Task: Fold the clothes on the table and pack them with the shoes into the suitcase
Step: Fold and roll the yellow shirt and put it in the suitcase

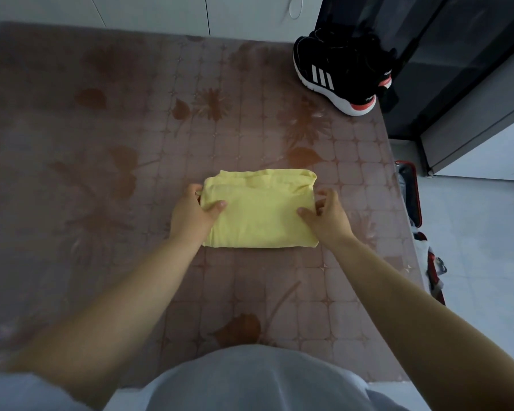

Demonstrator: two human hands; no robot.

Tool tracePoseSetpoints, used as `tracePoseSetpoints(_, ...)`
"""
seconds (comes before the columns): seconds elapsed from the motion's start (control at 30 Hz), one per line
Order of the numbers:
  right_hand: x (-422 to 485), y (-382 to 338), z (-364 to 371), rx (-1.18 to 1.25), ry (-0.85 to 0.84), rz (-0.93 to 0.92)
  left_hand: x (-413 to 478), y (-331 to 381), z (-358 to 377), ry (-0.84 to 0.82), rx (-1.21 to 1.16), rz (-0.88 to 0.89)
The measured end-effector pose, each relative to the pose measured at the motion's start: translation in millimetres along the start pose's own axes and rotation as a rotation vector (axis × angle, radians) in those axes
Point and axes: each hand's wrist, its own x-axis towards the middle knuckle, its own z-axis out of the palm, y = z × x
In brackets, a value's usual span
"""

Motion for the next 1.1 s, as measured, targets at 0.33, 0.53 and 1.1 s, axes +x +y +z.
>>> tracePoseSetpoints(0.33,20,-16,8,-0.439,0.007,-0.204,-1,8,1,0.151,0.116,0.074)
tracePoseSetpoints(0.53,17,-9,2,-0.567,-0.024,-0.427,-20,10,1,0.067,0.399,0.647)
tracePoseSetpoints(1.1,-32,35,-4,-0.647,-0.236,-0.647,-12,-44,-12,-0.249,0.669,0.761)
